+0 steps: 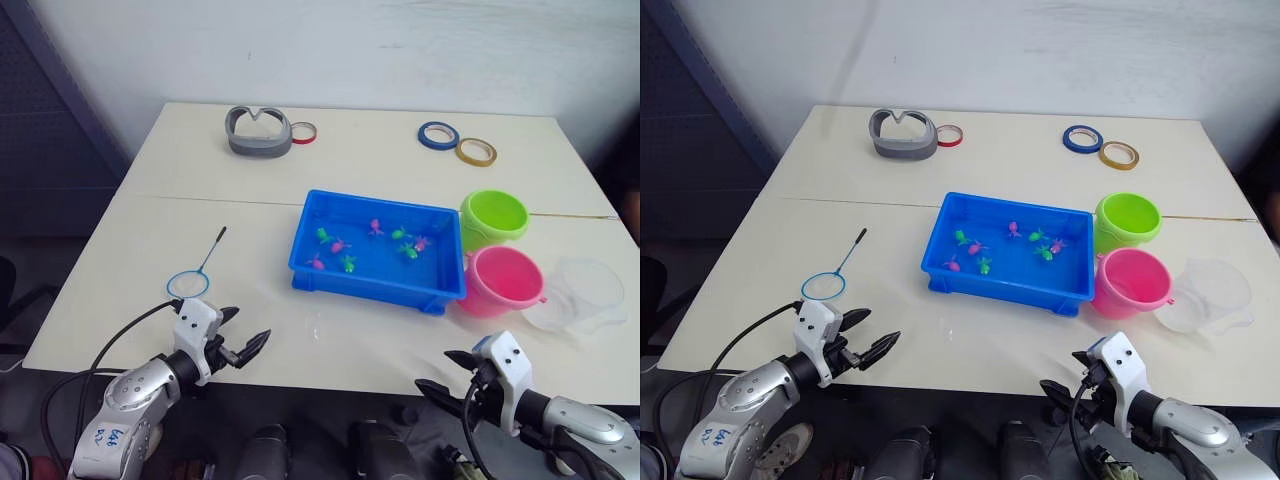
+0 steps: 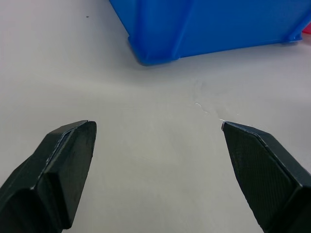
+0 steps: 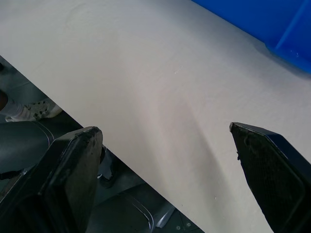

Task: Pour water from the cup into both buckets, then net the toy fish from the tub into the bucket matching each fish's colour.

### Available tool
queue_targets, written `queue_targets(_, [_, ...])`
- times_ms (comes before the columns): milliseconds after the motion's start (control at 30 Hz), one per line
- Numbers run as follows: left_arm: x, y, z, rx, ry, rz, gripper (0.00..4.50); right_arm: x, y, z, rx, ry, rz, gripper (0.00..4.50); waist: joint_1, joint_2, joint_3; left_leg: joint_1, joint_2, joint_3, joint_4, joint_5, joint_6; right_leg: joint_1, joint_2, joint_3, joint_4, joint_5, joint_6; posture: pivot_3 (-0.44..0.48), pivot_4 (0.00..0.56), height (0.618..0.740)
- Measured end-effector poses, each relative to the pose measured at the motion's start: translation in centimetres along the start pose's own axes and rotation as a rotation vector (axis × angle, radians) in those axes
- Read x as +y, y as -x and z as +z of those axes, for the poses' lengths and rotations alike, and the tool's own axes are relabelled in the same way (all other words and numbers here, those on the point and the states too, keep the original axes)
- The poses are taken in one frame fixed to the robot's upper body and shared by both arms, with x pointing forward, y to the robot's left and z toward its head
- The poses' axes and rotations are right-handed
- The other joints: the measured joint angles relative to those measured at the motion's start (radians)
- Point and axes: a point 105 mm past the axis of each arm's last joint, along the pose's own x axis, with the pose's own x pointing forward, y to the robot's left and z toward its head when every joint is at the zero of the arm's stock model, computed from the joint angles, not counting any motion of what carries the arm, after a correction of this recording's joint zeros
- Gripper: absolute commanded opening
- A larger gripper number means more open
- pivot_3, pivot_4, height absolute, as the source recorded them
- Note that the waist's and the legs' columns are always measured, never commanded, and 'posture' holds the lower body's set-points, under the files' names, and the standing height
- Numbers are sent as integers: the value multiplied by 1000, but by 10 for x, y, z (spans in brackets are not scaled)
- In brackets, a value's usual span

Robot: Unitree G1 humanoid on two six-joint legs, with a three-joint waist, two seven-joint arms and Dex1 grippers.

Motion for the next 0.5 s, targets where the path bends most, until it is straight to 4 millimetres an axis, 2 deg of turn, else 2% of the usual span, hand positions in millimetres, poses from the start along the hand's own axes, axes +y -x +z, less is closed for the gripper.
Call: queue_targets(500, [0,0,1,-3,1,-2,4500,0,0,-1,3,1,0,4448,0,0,0,0,0,0,0,0,0,0,0,0,0,0,0,0,150,740])
